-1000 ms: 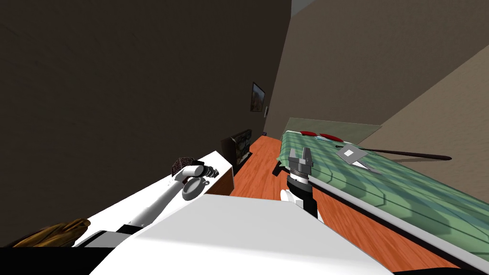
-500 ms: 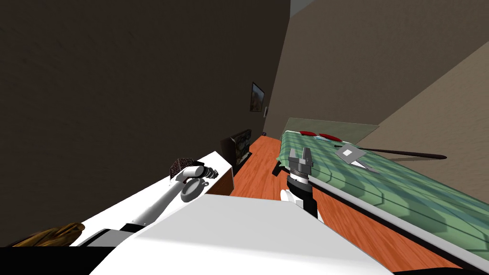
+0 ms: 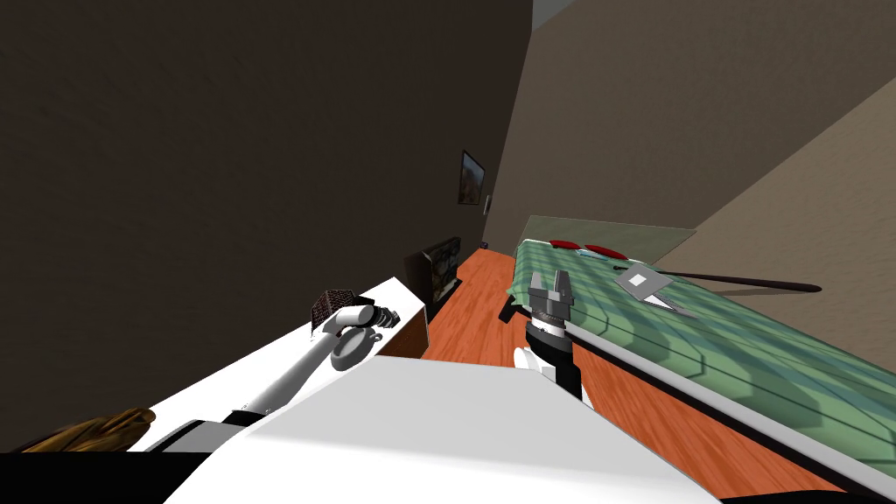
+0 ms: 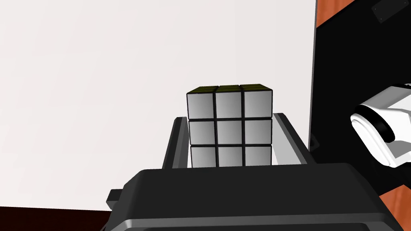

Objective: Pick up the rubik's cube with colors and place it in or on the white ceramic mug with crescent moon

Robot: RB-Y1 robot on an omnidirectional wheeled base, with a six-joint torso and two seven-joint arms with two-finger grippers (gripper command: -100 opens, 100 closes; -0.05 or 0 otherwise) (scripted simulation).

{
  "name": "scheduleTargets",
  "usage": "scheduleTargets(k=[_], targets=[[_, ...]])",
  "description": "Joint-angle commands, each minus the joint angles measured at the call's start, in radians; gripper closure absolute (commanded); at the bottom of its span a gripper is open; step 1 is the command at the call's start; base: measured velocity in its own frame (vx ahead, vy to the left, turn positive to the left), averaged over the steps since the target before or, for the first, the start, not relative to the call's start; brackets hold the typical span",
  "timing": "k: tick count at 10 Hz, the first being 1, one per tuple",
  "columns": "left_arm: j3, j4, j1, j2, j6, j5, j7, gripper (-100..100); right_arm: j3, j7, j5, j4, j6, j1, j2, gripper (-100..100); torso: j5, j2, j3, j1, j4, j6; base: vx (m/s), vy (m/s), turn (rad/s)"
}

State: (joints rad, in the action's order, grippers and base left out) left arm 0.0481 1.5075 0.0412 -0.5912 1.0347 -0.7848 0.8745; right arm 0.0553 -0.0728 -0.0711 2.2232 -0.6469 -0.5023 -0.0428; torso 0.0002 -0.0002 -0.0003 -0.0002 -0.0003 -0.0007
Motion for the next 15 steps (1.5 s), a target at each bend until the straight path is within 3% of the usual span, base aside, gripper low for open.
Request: scheduleTargets(k=[1,2,3,4,5,6,7,9,10,11,14,15], targets=[[0.000,0.000,0.000,0.000,0.000,0.000,0.000,100,0.000,0.000,0.000,0.000,0.000,0.000,0.000,0,0.000,0.000,0.000,0.000,0.000,0.000,0.000,0.000,0.000],[0.000,0.000,0.000,0.000,0.000,0.000,0.000,100,0.000,0.000,0.000,0.000,0.000,0.000,0.000,0,0.000,0.000,0.000,0.000,0.000,0.000,0.000,0.000,0.000],[0.000,0.000,0.000,0.000,0.000,0.000,0.000,0,0.000,0.000,0.000,0.000,0.000,0.000,0.000,0,0.000,0.000,0.000,0.000,0.000,0.000,0.000,0.000,0.000],[-0.001,0.031,-0.002,-0.021,0.025,-0.010,0.020,100,0.000,0.000,0.000,0.000,0.000,0.000,0.000,0,0.000,0.000,0.000,0.000,0.000,0.000,-0.008,0.001,0.006],[0.001,0.019,0.001,-0.010,0.011,-0.002,0.011,100,0.000,0.000,0.000,0.000,0.000,0.000,0.000,0,0.000,0.000,0.000,0.000,0.000,0.000,0.000,0.000,0.000],[0.001,0.022,0.000,-0.011,0.014,-0.002,0.014,0,0.000,0.000,0.000,0.000,0.000,0.000,0.000,0,0.000,0.000,0.000,0.000,0.000,0.000,0.000,0.000,0.000],[-0.023,0.054,-0.014,-0.015,0.009,-0.008,0.015,100,0.000,0.000,0.000,0.000,0.000,0.000,0.000,0,0.000,0.000,0.000,0.000,0.000,0.000,-0.041,-0.039,-0.010],[-0.049,0.086,-0.017,-0.019,0.009,-0.014,0.017,100,0.000,0.000,0.000,0.000,0.000,0.000,0.000,0,-0.002,0.004,0.003,-0.004,0.002,0.000,-0.083,-0.032,-0.012],[-0.078,0.120,-0.015,-0.025,0.012,-0.021,0.021,100,0.000,0.000,0.000,0.000,0.000,0.000,0.000,0,-0.002,0.007,0.004,-0.003,0.003,0.000,-0.129,-0.007,-0.007],[-0.078,0.120,-0.015,-0.025,0.012,-0.021,0.021,100,0.000,0.000,0.000,0.000,0.000,0.000,0.000,0,-0.002,0.009,0.006,-0.002,0.004,0.000,-0.085,0.003,-0.011],[-0.125,0.175,-0.005,-0.034,0.020,-0.033,0.029,100,0.000,0.000,0.000,0.000,0.000,0.000,0.000,0,-0.002,0.007,0.005,-0.001,0.004,-0.002,-0.063,0.005,0.002],[-0.156,0.211,0.005,-0.041,0.027,-0.042,0.036,100,0.000,0.000,0.000,0.000,0.000,0.000,0.000,0,-0.001,0.008,0.006,0.000,0.004,-0.002,-0.103,0.005,-0.002]])
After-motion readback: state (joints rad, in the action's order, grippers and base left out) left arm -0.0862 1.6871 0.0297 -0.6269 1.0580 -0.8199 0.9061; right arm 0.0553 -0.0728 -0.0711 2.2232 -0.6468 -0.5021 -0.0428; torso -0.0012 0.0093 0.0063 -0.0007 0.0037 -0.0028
